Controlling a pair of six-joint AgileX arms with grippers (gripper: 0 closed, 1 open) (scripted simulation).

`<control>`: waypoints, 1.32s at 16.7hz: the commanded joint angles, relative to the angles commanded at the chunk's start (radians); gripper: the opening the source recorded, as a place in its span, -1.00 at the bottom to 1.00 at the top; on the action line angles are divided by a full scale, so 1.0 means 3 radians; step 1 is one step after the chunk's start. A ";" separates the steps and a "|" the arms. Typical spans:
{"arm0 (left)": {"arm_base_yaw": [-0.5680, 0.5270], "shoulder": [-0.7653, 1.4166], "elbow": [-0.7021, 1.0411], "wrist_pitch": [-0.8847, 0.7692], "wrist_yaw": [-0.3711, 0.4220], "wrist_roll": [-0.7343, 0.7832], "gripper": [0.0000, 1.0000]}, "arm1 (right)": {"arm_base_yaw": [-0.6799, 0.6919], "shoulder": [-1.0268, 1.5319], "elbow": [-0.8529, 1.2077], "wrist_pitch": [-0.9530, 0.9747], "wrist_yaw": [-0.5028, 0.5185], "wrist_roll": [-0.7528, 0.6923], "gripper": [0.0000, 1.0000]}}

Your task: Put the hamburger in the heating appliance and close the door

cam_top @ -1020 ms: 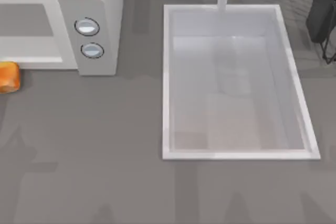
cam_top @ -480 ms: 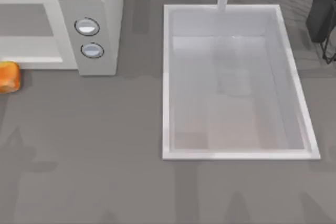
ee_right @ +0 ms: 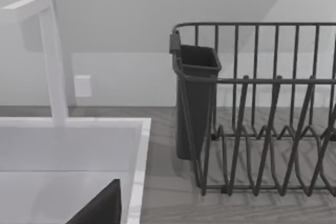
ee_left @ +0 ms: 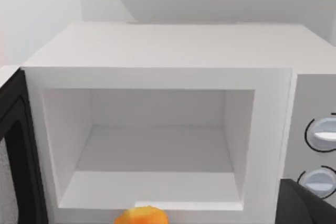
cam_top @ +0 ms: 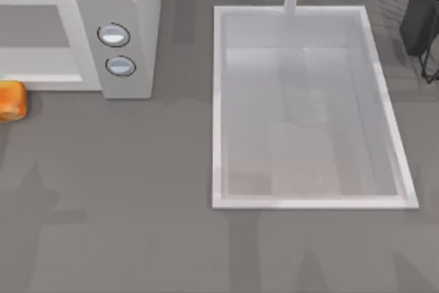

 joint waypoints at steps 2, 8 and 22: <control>-0.0195 -0.0007 0.0069 -0.0076 -0.0195 -0.0001 -1.00 | 0.0000 0.0000 0.0000 0.0000 0.0000 0.0000 1.00; -0.0275 0.0001 0.0090 -0.0102 -0.0276 -0.0002 -1.00 | 0.0000 0.0000 0.0000 0.0000 0.0000 0.0000 1.00; 0.1654 0.3025 0.1968 -0.1026 0.1100 0.1394 -1.00 | 0.0000 0.0000 0.0000 0.0000 0.0000 0.0000 1.00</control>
